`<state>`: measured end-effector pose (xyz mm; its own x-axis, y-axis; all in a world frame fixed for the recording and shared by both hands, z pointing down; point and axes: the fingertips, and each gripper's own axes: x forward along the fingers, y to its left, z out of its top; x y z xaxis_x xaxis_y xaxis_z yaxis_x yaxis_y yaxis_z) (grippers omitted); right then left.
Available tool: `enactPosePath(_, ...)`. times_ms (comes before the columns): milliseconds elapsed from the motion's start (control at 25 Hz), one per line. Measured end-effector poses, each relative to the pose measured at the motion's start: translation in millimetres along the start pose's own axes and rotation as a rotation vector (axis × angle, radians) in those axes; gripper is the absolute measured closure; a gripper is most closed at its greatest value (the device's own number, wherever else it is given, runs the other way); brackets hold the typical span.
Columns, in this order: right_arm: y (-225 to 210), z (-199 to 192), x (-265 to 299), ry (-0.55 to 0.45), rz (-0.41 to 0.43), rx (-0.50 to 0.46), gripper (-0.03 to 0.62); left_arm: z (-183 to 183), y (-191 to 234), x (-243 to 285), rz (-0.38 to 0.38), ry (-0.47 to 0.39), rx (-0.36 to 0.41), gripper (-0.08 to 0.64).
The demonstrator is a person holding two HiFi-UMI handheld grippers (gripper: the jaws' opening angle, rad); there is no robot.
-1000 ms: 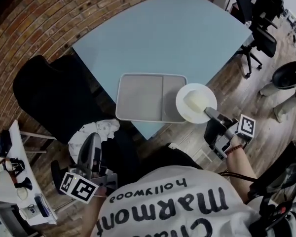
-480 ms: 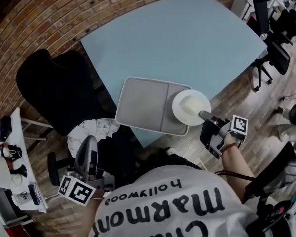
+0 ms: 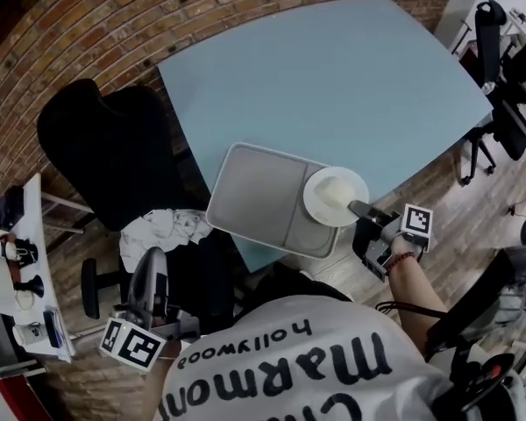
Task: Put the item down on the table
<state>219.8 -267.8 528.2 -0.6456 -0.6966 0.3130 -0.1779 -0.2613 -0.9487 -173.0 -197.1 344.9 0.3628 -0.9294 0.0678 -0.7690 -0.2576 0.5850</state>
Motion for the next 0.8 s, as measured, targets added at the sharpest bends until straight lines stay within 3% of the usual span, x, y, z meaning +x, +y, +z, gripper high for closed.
enactPosePath(400,6,23,21,0.054,-0.17,-0.331,0.56,-4,-1,14,0.026,-0.008,-0.006,0.554)
enactPosePath(600,8,28,25,0.057,-0.266,-0.576,0.56,0,1,15,0.03,-0.021,-0.001,0.552)
enactPosePath(800,12,28,28,0.063,-0.28,-0.663,0.555,-4,-1,17,0.024,-0.019,-0.005,0.552)
